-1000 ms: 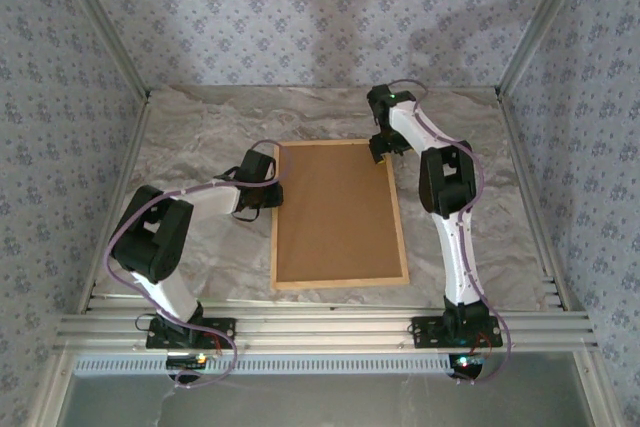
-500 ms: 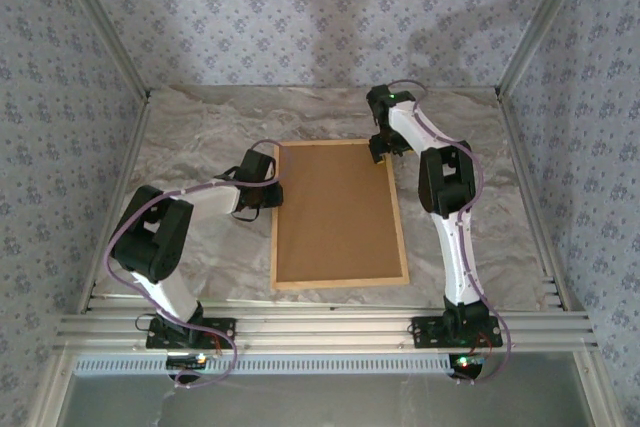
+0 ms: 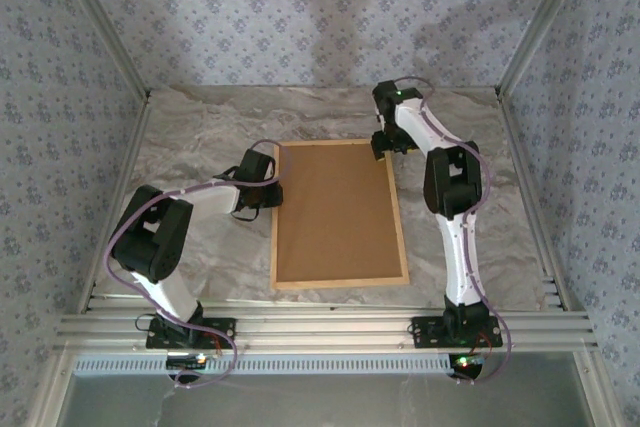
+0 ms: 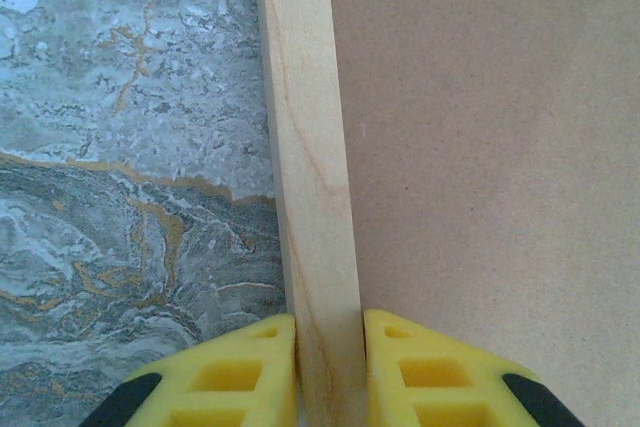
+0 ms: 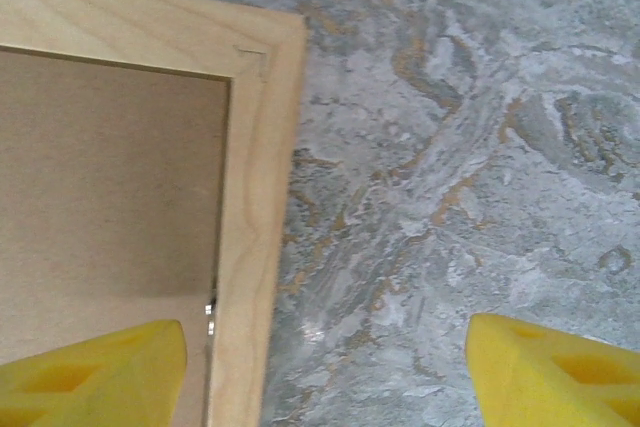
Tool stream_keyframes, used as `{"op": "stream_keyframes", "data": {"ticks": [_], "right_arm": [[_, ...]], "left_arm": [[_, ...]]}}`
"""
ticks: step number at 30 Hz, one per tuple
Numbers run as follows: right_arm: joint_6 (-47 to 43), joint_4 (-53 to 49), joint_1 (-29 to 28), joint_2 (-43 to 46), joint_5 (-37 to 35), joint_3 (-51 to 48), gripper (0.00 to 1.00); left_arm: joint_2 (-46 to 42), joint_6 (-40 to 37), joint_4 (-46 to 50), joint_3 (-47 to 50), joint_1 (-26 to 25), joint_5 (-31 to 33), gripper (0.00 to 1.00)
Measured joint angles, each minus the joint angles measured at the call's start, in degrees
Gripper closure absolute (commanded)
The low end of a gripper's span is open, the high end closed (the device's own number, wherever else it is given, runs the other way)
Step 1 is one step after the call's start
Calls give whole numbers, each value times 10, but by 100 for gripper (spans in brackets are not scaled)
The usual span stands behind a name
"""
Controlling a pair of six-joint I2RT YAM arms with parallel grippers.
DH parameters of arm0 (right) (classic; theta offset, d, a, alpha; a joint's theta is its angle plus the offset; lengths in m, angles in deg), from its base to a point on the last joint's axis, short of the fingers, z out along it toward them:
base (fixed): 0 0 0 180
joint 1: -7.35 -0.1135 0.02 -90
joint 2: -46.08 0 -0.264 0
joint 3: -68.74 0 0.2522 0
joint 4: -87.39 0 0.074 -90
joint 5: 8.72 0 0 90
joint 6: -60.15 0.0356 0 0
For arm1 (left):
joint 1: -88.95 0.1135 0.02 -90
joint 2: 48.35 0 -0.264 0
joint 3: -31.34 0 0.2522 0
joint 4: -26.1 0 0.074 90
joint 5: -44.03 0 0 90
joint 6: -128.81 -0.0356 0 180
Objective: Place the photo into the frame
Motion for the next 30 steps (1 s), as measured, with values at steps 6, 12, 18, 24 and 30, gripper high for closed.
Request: {"op": "stream_keyframes", "data": {"ticks": [6, 12, 18, 24, 30], "right_arm": [[0, 0, 14, 0, 0, 0, 28], [0, 0, 15, -5, 1, 0, 28], [0, 1, 11, -14, 7, 0, 29], [0, 0, 9, -15, 8, 2, 30], [0, -2, 7, -19, 9, 5, 32]], "left_arm": [[0, 0, 0, 0, 0, 0, 79], [0, 0, 0, 0, 0, 0, 79], [0, 0, 0, 0, 0, 0, 79], [0, 0, 0, 0, 0, 0, 79], [0, 0, 0, 0, 0, 0, 79]]}}
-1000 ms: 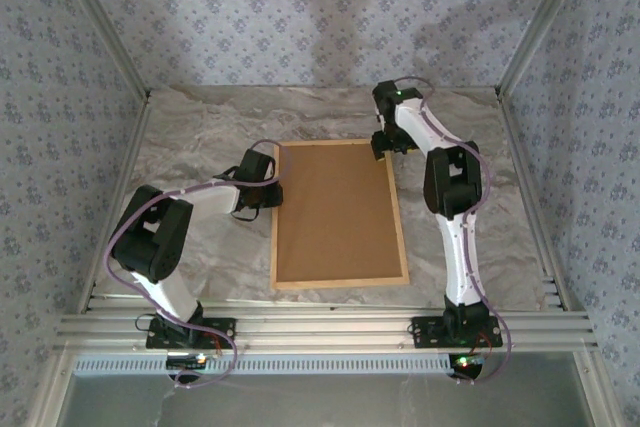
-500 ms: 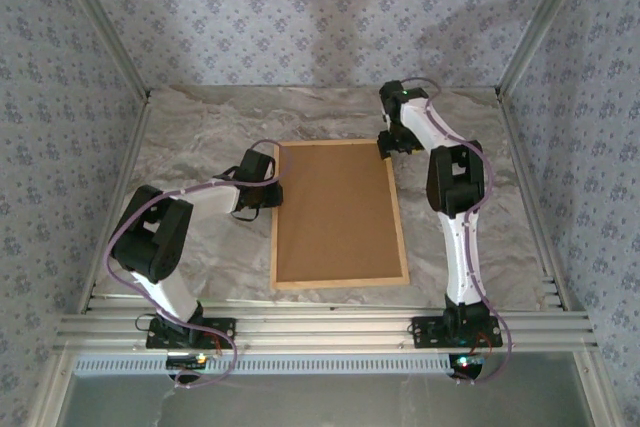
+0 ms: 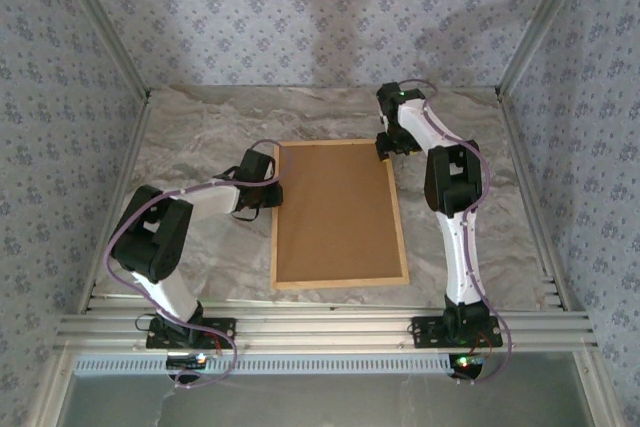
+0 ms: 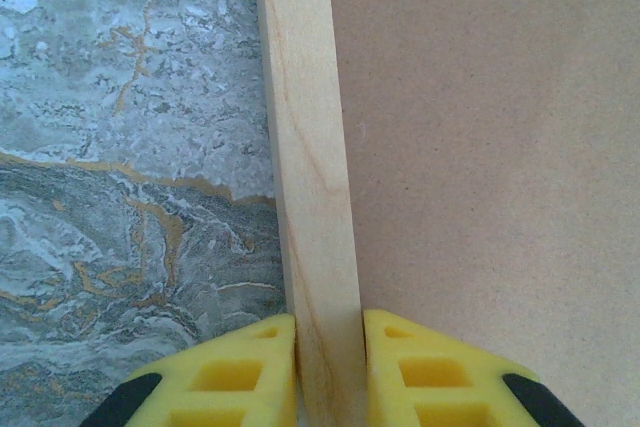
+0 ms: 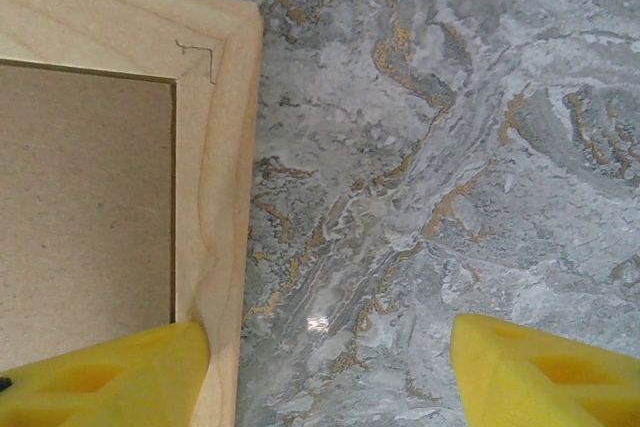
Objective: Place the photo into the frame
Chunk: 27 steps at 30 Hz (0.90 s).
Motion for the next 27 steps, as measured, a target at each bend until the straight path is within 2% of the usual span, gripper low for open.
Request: {"op": "stream_keyframes", "data": {"ticks": [27], "right_arm": [[17, 3, -11, -3, -3, -2, 37]], "left_arm": [[0, 0, 0, 0, 2, -4, 79]]}}
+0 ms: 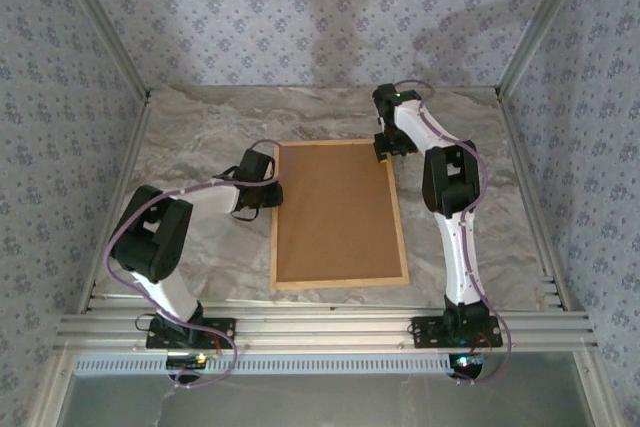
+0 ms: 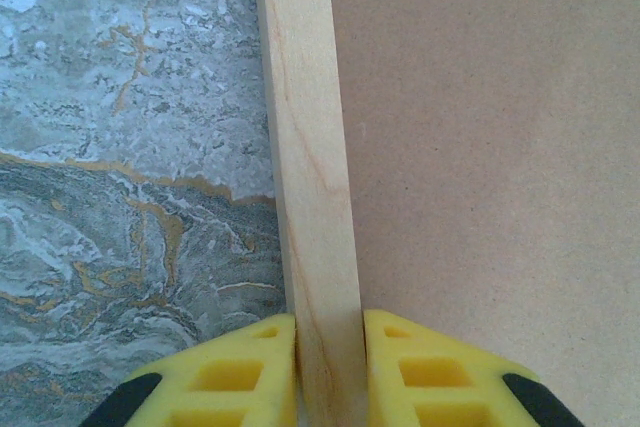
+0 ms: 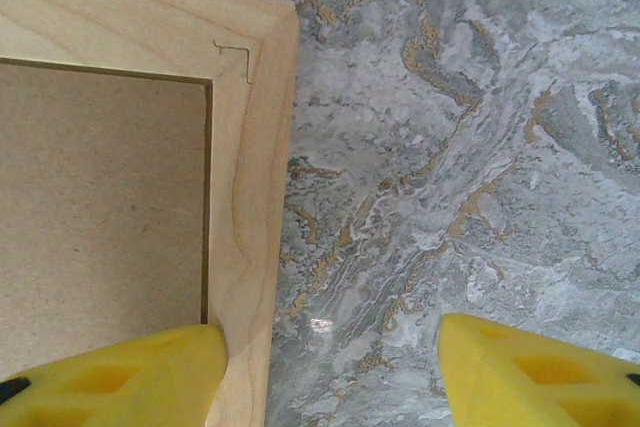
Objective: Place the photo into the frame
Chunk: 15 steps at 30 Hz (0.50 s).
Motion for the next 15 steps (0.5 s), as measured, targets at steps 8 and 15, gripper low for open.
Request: {"op": "stream_keyframes", "data": {"ticks": [8, 15], "right_arm": [[0, -8, -1, -7, 2, 11, 38], [0, -29, -2, -20, 2, 35, 38]], "left_arm": [[0, 0, 0, 0, 1, -2, 79], [0, 0, 0, 0, 1, -2, 79]]}}
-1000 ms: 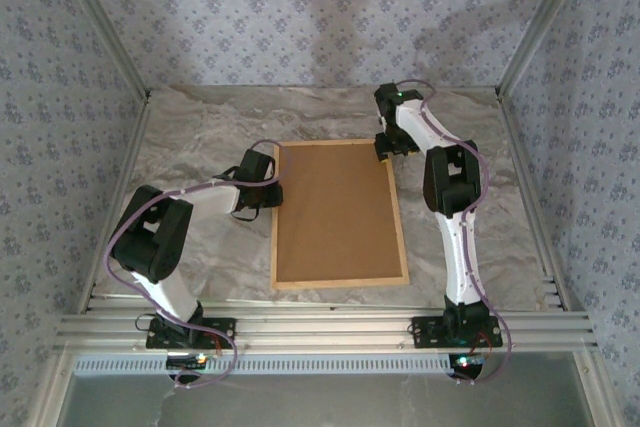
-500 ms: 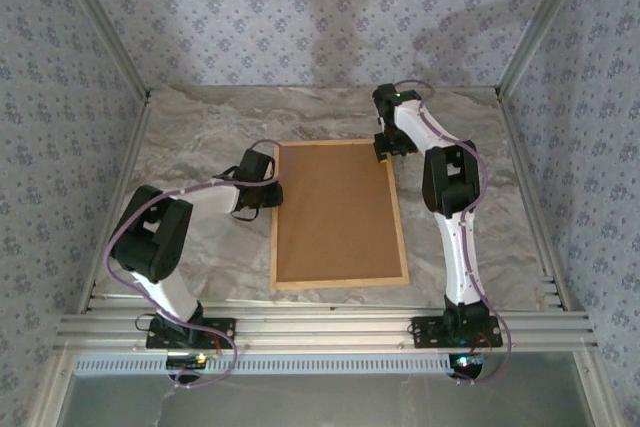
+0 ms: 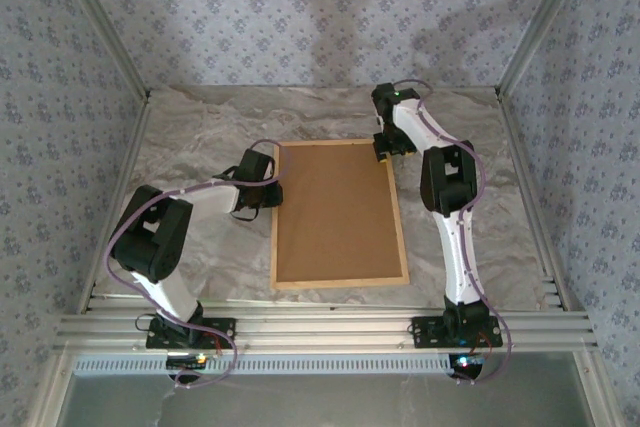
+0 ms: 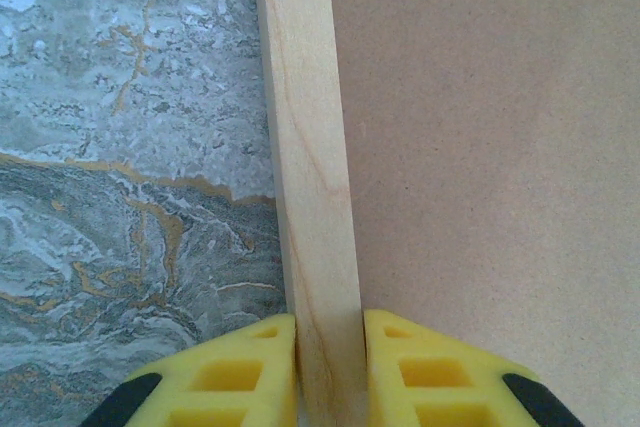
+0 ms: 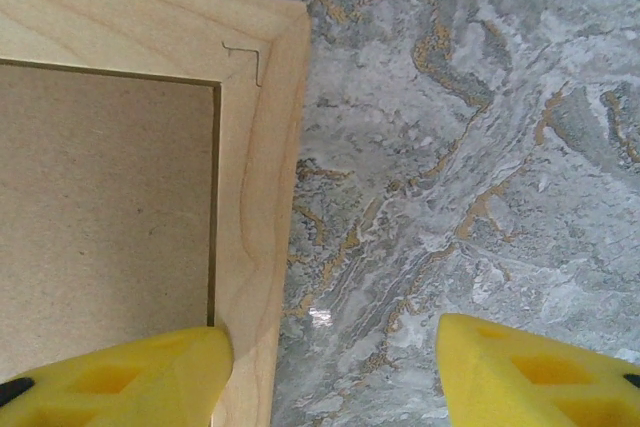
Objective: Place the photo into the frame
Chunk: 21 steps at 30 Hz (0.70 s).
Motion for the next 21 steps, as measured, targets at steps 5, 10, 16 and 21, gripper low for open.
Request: {"op": "stream_keyframes", "data": {"ticks": [5, 10, 16, 21], "right_arm": [[0, -11, 0, -8, 0, 15, 38], [0, -27, -1, -19, 2, 34, 39], [5, -28, -2, -26, 19, 38, 39], [11, -25, -2, -26, 21, 35, 39]], "left_arm": [[0, 0, 0, 0, 1, 0, 79], [0, -3, 0, 0, 1, -1, 79], [0, -4, 0, 0, 2, -3, 79], [0, -4, 0, 0, 3, -5, 79]]}}
